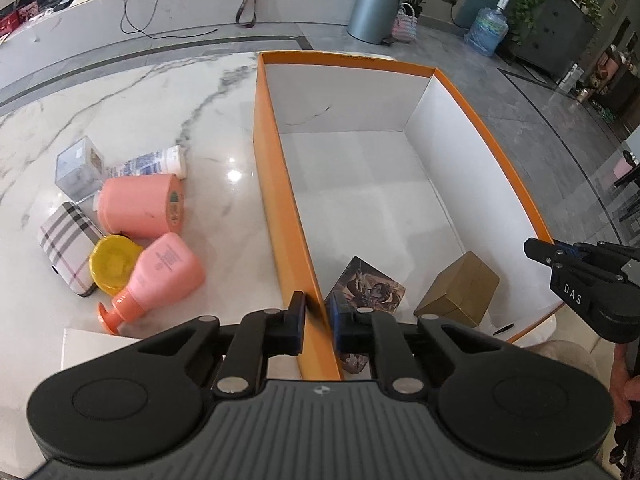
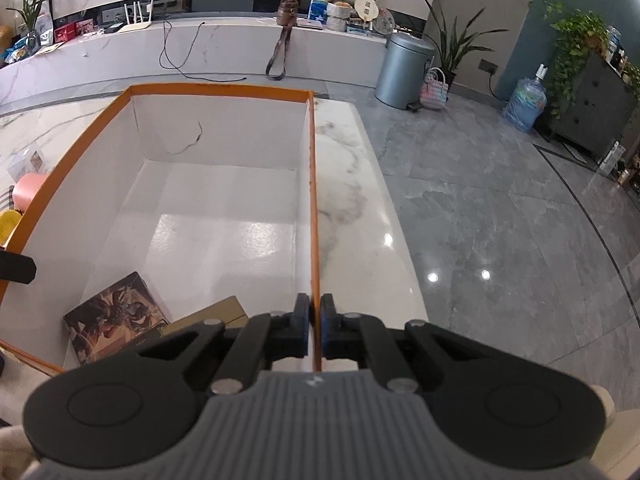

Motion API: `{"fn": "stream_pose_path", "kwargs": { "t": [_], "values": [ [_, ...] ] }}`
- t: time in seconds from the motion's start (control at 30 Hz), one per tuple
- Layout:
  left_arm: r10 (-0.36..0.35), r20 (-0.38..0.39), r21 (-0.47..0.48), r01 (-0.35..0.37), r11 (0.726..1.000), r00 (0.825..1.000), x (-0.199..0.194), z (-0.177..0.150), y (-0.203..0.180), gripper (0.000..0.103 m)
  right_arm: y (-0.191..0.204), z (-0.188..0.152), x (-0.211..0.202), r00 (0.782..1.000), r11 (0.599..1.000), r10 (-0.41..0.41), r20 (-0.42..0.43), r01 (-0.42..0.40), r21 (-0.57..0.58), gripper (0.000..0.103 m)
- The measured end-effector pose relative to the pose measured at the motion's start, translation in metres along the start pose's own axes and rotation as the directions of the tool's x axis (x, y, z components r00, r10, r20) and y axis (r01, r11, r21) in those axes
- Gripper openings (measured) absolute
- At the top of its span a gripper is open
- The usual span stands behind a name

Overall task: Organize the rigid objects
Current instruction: 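Lower both items into the orange box and open both tools, then move both tools back toward the remaining items on the table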

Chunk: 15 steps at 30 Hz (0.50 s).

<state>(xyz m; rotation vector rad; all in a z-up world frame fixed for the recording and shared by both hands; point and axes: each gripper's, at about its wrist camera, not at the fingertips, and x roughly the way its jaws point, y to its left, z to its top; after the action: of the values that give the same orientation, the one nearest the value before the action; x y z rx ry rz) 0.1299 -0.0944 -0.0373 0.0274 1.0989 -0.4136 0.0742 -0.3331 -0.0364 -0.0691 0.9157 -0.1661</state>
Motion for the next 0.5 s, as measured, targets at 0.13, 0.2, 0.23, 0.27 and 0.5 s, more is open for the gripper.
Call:
{"fn": "stream_pose_path", "kwargs": {
  "t": [0.13,0.2,0.23,0.27,0.5],
  "values": [
    [0.005,0.006,-0.020,-0.005,1.000,1.000,-0.001,0.006,0.012,0.014,0.010,0.005,0.003,1.000,1.000,-0.015,-0.003,0.015,-0.021,0.005],
    [-0.014,0.017,-0.028,0.015,1.000,1.000,-0.007,0.006,0.017,0.019,0.011,0.005,-0.003,0.999,0.999,-0.046,0.022,0.047,-0.021,0.007],
    [-0.019,0.027,-0.032,0.020,0.999,0.999,-0.012,0.007,0.019,0.021,0.014,0.005,-0.008,0.998,0.998,-0.057,0.041,0.058,-0.016,0.010],
    [-0.019,0.040,-0.034,0.021,0.999,0.999,-0.018,0.007,0.022,0.023,0.017,0.007,-0.013,0.996,0.998,-0.062,0.056,0.063,-0.012,0.014],
    [0.003,0.082,-0.114,0.006,0.993,0.997,-0.059,-0.009,0.059,0.025,0.066,0.015,-0.060,0.980,0.994,0.109,0.168,-0.106,-0.030,0.021]
  ]
}}
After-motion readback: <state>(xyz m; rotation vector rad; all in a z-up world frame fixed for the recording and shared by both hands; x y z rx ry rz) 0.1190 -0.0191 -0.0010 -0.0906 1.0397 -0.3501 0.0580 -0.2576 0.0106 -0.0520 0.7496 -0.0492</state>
